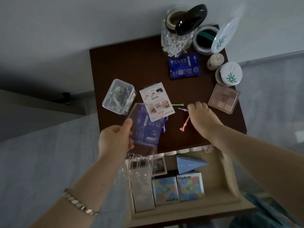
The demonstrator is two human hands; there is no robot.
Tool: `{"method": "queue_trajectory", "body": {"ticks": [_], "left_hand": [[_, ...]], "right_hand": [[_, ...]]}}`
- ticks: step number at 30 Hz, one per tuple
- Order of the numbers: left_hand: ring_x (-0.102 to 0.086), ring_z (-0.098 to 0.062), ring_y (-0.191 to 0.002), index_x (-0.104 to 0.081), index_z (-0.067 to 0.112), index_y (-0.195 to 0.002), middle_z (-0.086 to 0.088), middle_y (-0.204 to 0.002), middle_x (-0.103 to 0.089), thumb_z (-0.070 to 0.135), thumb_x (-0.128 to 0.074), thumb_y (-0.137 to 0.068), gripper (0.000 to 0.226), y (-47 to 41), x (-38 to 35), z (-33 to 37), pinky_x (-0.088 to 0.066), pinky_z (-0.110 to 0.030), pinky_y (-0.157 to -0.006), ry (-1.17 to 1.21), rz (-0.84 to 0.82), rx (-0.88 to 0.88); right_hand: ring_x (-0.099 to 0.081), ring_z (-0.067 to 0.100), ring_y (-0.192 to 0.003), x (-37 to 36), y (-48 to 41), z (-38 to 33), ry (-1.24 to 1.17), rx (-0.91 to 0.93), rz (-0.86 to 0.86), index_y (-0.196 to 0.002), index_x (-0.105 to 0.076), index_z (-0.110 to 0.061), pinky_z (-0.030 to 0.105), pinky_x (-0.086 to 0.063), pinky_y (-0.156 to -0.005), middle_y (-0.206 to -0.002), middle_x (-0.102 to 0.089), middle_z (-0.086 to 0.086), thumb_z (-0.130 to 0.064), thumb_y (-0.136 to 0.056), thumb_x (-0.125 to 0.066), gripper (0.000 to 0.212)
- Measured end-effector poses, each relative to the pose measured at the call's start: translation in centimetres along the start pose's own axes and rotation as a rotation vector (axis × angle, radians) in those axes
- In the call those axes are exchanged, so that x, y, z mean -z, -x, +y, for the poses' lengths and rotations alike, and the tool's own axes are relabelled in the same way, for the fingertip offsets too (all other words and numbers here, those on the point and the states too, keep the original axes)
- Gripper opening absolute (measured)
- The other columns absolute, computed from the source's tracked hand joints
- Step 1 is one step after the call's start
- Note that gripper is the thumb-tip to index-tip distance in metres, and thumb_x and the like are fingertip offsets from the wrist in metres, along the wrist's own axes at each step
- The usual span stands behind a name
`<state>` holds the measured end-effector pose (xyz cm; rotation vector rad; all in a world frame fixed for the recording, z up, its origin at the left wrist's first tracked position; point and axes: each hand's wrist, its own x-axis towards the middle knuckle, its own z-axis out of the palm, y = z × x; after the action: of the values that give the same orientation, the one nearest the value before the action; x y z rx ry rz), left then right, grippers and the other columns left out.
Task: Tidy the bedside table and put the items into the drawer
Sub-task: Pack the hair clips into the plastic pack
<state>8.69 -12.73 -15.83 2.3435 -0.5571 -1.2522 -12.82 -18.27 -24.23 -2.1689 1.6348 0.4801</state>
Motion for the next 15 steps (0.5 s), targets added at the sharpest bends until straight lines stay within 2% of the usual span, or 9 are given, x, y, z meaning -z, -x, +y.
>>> {"method": "queue_trajectory", "body": {"ticks": [3, 5, 7, 9, 10, 11, 13, 14, 15], "left_hand": [[-0.05, -0.013, -0.049, -0.053, 0.011, -0.072, -0.001, -0.054, -0.052, 0.032, -0.049, -0.094, 0.031, -0.1, -0.1, 0.5, -0.045, -0.024, -0.051, 0.061, -0.045, 0.068], [-0.049, -0.014, -0.051, -0.054, 0.012, -0.084, -0.002, -0.057, -0.051, 0.022, -0.044, -0.095, 0.018, -0.3, -0.2, 0.7, -0.046, -0.028, -0.054, 0.138, -0.104, 0.121], [-0.052, -0.016, -0.058, -0.053, 0.015, -0.1, -0.004, -0.064, -0.053, 0.014, -0.043, -0.093, 0.013, -0.4, -0.1, 0.9, -0.049, -0.032, -0.059, 0.215, -0.152, 0.132], [-0.056, -0.018, -0.065, -0.047, 0.023, -0.111, -0.005, -0.073, -0.055, 0.009, -0.044, -0.09, 0.026, -0.5, 0.1, 0.9, -0.052, -0.035, -0.061, 0.271, -0.182, 0.112], [-0.057, -0.018, -0.067, -0.046, 0.026, -0.114, -0.006, -0.075, -0.055, 0.006, -0.046, -0.09, 0.032, -0.5, 0.2, 1.0, -0.052, -0.034, -0.061, 0.286, -0.191, 0.097], [-0.057, -0.018, -0.068, -0.046, 0.027, -0.116, -0.006, -0.077, -0.056, 0.005, -0.046, -0.089, 0.035, -0.5, 0.2, 1.1, -0.052, -0.034, -0.061, 0.296, -0.195, 0.082], [-0.057, -0.017, -0.067, -0.047, 0.025, -0.118, -0.006, -0.076, -0.056, 0.004, -0.048, -0.09, 0.035, -0.4, 0.3, 1.2, -0.053, -0.033, -0.061, 0.317, -0.193, 0.061], [-0.058, -0.016, -0.066, -0.048, 0.024, -0.117, -0.006, -0.076, -0.057, 0.004, -0.049, -0.09, 0.034, -0.4, 0.4, 1.2, -0.054, -0.032, -0.061, 0.325, -0.193, 0.05], [-0.058, -0.016, -0.065, -0.048, 0.024, -0.116, -0.005, -0.075, -0.058, 0.004, -0.05, -0.09, 0.032, -0.4, 0.4, 1.3, -0.054, -0.032, -0.061, 0.327, -0.2, 0.036]], "right_hand": [[-0.051, 0.029, -0.105, 0.6, 0.3, 0.1, -0.134, -0.092, -0.013, -0.129, -0.036, -0.005, 0.037, -0.042, -0.089, -0.123, -0.041, 0.014, -0.008, -0.097, -0.032, 0.032], [-0.05, 0.032, -0.105, 1.5, 1.0, 0.0, -0.332, -0.212, -0.043, -0.129, -0.037, -0.008, 0.04, -0.04, -0.09, -0.123, -0.042, 0.012, -0.006, -0.096, -0.031, 0.033], [-0.054, 0.028, -0.091, 2.1, 1.3, 0.1, -0.529, -0.25, 0.019, -0.112, -0.044, -0.013, 0.039, -0.044, -0.077, -0.108, -0.05, 0.01, -0.01, -0.096, -0.031, 0.021], [-0.05, 0.019, -0.074, 2.6, 1.5, -0.1, -0.552, -0.155, 0.056, -0.096, -0.043, -0.017, 0.029, -0.038, -0.061, -0.091, -0.051, 0.003, -0.016, -0.094, -0.039, 0.005], [-0.05, 0.017, -0.076, 2.7, 1.4, -0.1, -0.513, -0.085, 0.026, -0.099, -0.043, -0.018, 0.026, -0.037, -0.061, -0.092, -0.05, 0.001, -0.017, -0.09, -0.046, 0.01], [-0.052, 0.017, -0.086, 2.9, 1.3, -0.2, -0.435, -0.005, -0.029, -0.111, -0.042, -0.018, 0.025, -0.041, -0.068, -0.102, -0.05, 0.001, -0.018, -0.085, -0.053, 0.028], [-0.047, 0.022, -0.111, 2.7, 0.6, 0.2, -0.163, 0.144, -0.128, -0.14, -0.024, -0.018, 0.031, -0.043, -0.09, -0.124, -0.042, 0.007, -0.025, -0.079, -0.064, 0.073], [-0.044, 0.025, -0.117, 2.4, -0.1, 0.2, -0.021, 0.195, -0.145, -0.145, -0.015, -0.018, 0.035, -0.041, -0.096, -0.129, -0.038, 0.01, -0.032, -0.079, -0.066, 0.084], [-0.043, 0.026, -0.118, 2.3, -0.7, 0.2, 0.088, 0.226, -0.143, -0.145, -0.014, -0.015, 0.037, -0.041, -0.097, -0.131, -0.036, 0.012, -0.038, -0.08, -0.065, 0.086]]}}
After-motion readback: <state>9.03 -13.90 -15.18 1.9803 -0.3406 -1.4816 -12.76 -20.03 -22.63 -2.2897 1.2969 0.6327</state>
